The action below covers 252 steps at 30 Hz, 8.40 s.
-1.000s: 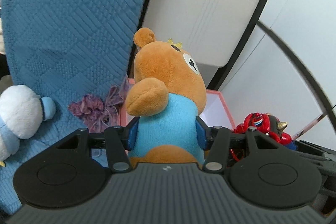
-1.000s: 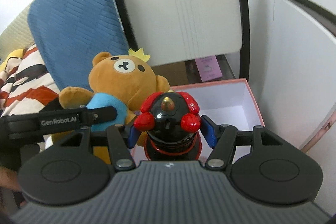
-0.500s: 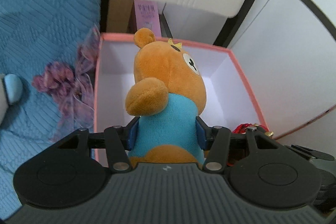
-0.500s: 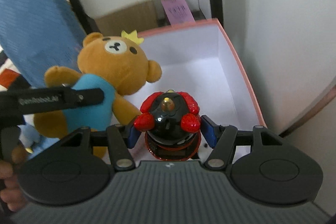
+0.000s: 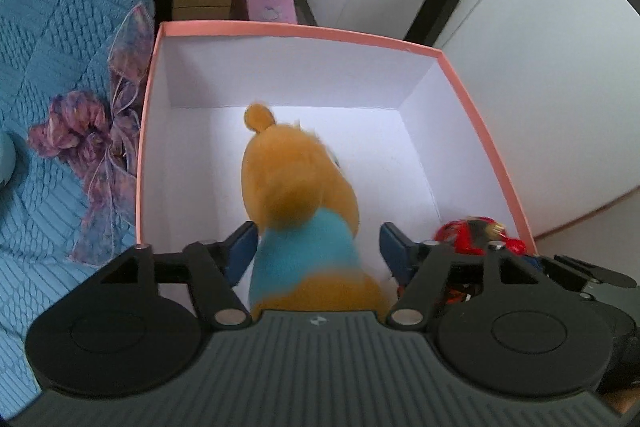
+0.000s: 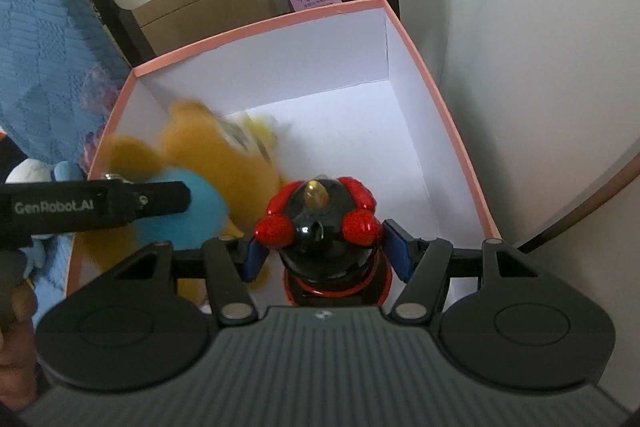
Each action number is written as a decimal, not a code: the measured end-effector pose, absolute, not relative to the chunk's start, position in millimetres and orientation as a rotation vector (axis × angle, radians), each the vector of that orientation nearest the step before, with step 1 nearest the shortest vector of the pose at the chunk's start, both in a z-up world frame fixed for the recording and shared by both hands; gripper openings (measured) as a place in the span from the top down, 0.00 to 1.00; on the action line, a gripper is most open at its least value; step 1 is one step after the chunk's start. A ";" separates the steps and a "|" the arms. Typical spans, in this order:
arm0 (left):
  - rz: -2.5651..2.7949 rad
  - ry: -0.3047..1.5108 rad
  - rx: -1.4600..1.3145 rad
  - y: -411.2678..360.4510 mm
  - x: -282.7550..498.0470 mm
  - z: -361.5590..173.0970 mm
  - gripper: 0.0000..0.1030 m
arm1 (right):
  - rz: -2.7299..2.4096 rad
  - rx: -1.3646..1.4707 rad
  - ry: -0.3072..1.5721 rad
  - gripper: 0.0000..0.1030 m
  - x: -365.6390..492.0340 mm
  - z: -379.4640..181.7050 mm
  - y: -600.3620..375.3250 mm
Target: Organize objects
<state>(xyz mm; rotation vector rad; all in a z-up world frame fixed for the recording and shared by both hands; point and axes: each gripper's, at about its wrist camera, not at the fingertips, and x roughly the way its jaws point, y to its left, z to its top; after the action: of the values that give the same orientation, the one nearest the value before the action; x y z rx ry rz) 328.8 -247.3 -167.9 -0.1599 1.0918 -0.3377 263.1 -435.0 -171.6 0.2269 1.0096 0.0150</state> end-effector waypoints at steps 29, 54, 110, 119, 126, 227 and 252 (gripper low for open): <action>-0.305 0.768 -0.193 -172.7 211.9 -3.6 0.22 | 0.113 0.219 0.793 0.37 188.3 -35.3 -379.7; -0.236 0.652 -0.229 -53.1 78.4 34.4 0.22 | 0.231 0.155 0.705 0.34 82.9 16.2 -280.6; 0.103 0.657 0.042 51.2 167.3 -162.5 0.04 | 0.280 0.057 0.681 0.09 179.1 -148.4 -172.3; 0.163 0.678 0.210 49.2 199.2 -183.5 0.04 | 0.288 0.049 0.649 0.24 217.6 -161.4 -165.5; 0.180 0.717 0.363 42.7 232.0 -201.8 0.04 | 0.312 0.024 0.679 0.29 249.7 -173.4 -159.2; 0.108 0.920 -0.173 104.8 255.8 -213.0 0.20 | 0.286 0.350 0.857 0.88 390.3 -241.1 -139.9; 0.091 0.938 -0.208 111.9 253.8 -214.1 0.19 | 0.280 -0.011 0.937 0.31 275.9 -220.6 -123.6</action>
<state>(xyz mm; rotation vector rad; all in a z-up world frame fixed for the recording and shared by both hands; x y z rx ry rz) 253.8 111.9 -214.1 -0.2076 0.9384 0.0915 275.9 -123.6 -220.6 -0.0114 0.9373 0.2803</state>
